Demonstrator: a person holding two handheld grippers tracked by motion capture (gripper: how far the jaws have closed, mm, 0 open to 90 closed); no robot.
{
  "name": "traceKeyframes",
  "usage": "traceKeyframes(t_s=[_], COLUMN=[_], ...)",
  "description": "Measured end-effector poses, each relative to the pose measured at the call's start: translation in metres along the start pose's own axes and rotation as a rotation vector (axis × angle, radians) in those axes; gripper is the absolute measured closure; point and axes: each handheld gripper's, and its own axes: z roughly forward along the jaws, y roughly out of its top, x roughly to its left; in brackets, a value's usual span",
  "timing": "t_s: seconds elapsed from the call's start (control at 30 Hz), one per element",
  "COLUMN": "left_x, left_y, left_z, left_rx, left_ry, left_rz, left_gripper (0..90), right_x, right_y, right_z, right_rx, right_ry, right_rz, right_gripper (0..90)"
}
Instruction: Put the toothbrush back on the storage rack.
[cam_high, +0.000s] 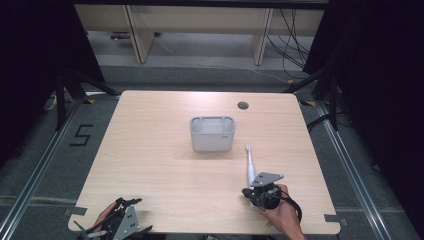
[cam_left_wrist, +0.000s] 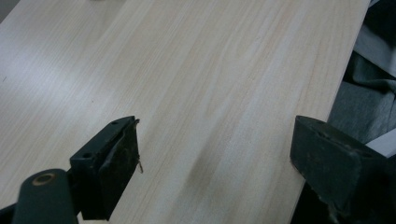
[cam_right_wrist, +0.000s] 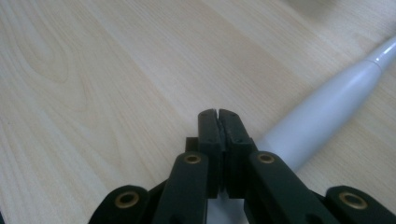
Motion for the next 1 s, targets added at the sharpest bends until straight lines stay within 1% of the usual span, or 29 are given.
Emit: traceKeyframes(t_s=[0.03, 0.07, 0.13, 0.17, 0.27, 0.3, 0.33, 0.37, 0.4, 0.43, 0.47, 0.5, 0.53, 0.57, 0.6, 0.67, 0.7, 0.73, 0.77, 0.8, 0.83, 0.9, 0.93, 0.97, 1.0], left_x=[0.000, 0.000, 0.000, 0.000, 0.000, 0.000, 0.000, 0.000, 0.000, 0.000, 0.000, 0.000, 0.000, 0.000, 0.000, 0.000, 0.000, 0.000, 0.000, 0.000, 0.000, 0.000, 0.000, 0.000, 0.000], left_y=[0.000, 0.000, 0.000, 0.000, 0.000, 0.000, 0.000, 0.000, -0.001, -0.001, 0.000, 0.000, 0.000, 0.000, 0.000, 0.000, 0.000, 0.000, 0.000, 0.000, 0.000, 0.000, 0.000, 0.000, 0.000], left_z=[0.000, 0.001, 0.000, 0.001, 0.000, 0.000, 0.001, 0.001, 0.000, 0.000, 0.000, 0.000, 0.000, 0.000, 0.000, 0.000, 0.000, 0.000, 0.000, 0.000, 0.000, 0.000, 0.000, 0.000, 0.000], left_rx=[0.005, -0.004, 0.003, -0.006, -0.003, -0.004, -0.005, -0.005, -0.002, -0.004, 0.000, -0.003, -0.003, -0.002, -0.003, -0.003, -0.002, -0.002, -0.002, -0.003, -0.004, -0.003, -0.003, -0.003, -0.003], left_ry=[0.003, 0.005, -0.002, 0.008, 0.003, 0.003, 0.009, -0.001, -0.008, -0.004, -0.009, 0.003, 0.002, 0.003, 0.004, 0.002, 0.000, -0.006, -0.008, 0.003, 0.003, 0.004, 0.003, 0.002, 0.002], left_rz=[0.004, -0.005, 0.004, -0.004, 0.000, -0.002, -0.004, -0.008, -0.004, -0.004, 0.000, 0.001, 0.001, 0.001, 0.000, -0.002, -0.003, -0.004, -0.002, 0.000, 0.000, 0.000, 0.000, -0.001, -0.001], left_gripper=[15.1, 15.1, 15.1, 15.1, 15.1, 15.1, 15.1, 15.1, 15.1, 15.1, 15.1, 15.1, 15.1, 15.1, 15.1, 15.1, 15.1, 15.1, 15.1, 15.1, 15.1, 15.1, 15.1, 15.1, 15.1], right_x=[0.000, -0.002, -0.003, -0.003, -0.006, -0.005, -0.006, -0.009, -0.008, -0.009, -0.009, -0.011, -0.012, -0.013, -0.014, -0.016, -0.016, -0.015, -0.015, -0.016, -0.016, -0.018, -0.019, -0.019, -0.019], right_y=[-0.001, -0.002, -0.003, -0.003, -0.005, -0.005, -0.005, -0.006, -0.007, -0.007, -0.008, -0.009, -0.009, -0.010, -0.010, -0.012, -0.012, -0.013, -0.013, -0.013, -0.013, -0.014, -0.014, -0.014, -0.015], right_z=[-0.002, -0.003, -0.004, -0.004, -0.005, -0.007, -0.009, -0.008, -0.008, -0.010, -0.012, -0.011, -0.011, -0.012, -0.013, -0.015, -0.015, -0.016, -0.016, -0.018, -0.015, -0.015, -0.016, -0.015, -0.016], right_rx=[0.010, -0.001, 0.000, 0.000, -0.003, 0.009, 0.017, 0.003, -0.002, 0.014, 0.017, -0.002, 0.003, 0.004, 0.016, 0.013, 0.013, 0.013, 0.015, 0.033, 0.008, 0.008, 0.028, 0.012, 0.015], right_ry=[-0.001, -0.003, -0.004, -0.004, 0.001, -0.013, -0.001, 0.004, -0.003, -0.002, -0.013, -0.008, -0.002, -0.021, -0.004, -0.009, -0.009, -0.022, -0.026, -0.021, -0.024, -0.015, -0.008, -0.017, -0.011], right_rz=[0.006, 0.002, 0.009, 0.009, -0.002, 0.026, 0.014, -0.010, 0.001, 0.016, 0.033, 0.015, 0.019, 0.005, 0.005, 0.028, 0.028, 0.052, 0.055, 0.054, 0.039, 0.020, 0.021, 0.023, 0.028], right_gripper=[88.4, 88.3, 88.1, 88.1, 87.9, 87.9, 87.9, 87.9, 87.9, 87.9, 87.9, 87.9, 87.9, 87.9, 87.9, 87.7, 87.7, 87.7, 87.7, 87.7, 87.7, 87.7, 87.7, 87.7, 87.7])
